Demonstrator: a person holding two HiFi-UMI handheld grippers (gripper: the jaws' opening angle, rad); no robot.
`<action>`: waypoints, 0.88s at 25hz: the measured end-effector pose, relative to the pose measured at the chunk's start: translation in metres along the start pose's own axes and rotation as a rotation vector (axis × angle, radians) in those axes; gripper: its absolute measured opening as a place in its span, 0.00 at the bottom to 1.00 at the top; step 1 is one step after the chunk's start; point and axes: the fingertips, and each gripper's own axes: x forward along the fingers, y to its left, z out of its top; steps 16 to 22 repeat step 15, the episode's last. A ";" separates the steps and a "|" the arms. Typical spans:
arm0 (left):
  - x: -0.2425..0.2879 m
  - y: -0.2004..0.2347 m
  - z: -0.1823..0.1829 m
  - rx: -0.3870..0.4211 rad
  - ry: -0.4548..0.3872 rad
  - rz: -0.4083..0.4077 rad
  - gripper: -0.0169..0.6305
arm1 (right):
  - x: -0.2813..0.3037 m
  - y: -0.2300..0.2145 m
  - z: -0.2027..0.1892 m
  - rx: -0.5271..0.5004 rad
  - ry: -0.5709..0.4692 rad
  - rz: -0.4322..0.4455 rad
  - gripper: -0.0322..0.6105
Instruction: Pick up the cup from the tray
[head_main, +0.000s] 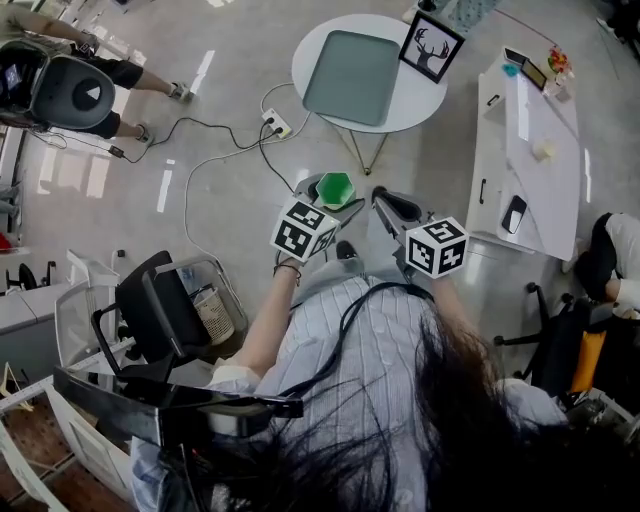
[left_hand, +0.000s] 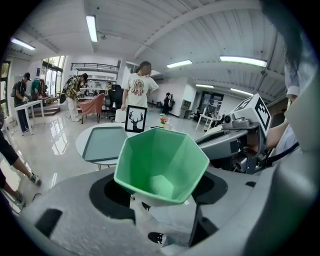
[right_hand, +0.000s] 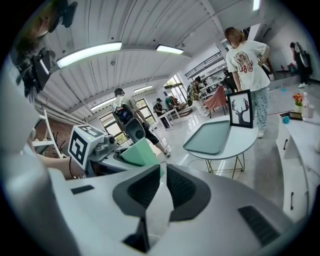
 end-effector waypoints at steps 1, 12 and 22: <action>0.000 0.000 0.000 0.002 0.002 -0.001 0.54 | 0.000 0.000 -0.001 0.001 0.000 -0.001 0.14; 0.005 -0.003 -0.007 -0.006 0.010 -0.022 0.54 | 0.000 -0.002 -0.004 0.003 -0.007 -0.006 0.14; 0.011 -0.008 -0.004 -0.037 -0.011 -0.051 0.54 | -0.008 -0.007 -0.004 0.008 -0.018 -0.030 0.14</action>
